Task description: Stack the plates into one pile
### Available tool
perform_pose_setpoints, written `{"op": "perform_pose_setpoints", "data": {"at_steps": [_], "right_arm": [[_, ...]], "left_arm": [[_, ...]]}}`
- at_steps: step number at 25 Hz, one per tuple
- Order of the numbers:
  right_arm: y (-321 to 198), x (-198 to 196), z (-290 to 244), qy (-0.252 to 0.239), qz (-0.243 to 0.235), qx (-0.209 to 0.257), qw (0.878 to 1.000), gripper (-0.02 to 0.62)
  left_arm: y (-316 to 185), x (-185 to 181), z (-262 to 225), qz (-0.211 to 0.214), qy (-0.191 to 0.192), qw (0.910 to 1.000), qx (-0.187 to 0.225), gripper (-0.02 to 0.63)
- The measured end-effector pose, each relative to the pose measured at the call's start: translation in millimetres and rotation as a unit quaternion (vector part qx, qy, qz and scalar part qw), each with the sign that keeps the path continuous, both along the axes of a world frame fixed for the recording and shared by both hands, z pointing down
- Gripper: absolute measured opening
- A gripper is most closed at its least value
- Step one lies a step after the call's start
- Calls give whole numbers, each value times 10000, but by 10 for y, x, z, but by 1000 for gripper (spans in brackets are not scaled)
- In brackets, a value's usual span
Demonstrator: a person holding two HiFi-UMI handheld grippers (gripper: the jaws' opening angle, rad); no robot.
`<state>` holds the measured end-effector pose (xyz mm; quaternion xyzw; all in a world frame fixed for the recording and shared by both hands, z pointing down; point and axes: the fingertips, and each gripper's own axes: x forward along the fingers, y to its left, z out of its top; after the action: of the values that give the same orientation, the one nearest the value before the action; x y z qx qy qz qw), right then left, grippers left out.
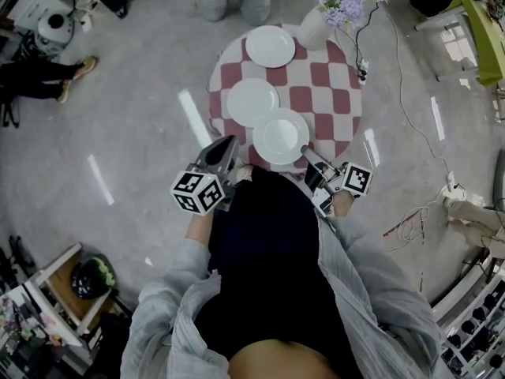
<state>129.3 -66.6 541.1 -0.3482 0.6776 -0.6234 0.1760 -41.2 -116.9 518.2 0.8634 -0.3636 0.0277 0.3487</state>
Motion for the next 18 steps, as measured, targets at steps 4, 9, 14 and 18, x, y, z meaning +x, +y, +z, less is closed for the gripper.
{"op": "perform_pose_setpoints", "data": {"at_steps": [4,9,14,18], "right_arm": [[-157,-11,-30,28,-88,64,9999,17],[-464,-36,9,65,-180,121,9997,17],[-768,-107,107,13,-251,49,9997,17],[-963,-223,178,-64,-411,-16,9991,17]], "left_arm": [[-82,-70,-25,-153,-24,9999,34,11],[-167,-109,-29,-287,-84,9995,44,11],[-204,-119,19,-420,-128,9990,-38,11],[-235,-136,65,-538,-178,9983,-125,11]]}}
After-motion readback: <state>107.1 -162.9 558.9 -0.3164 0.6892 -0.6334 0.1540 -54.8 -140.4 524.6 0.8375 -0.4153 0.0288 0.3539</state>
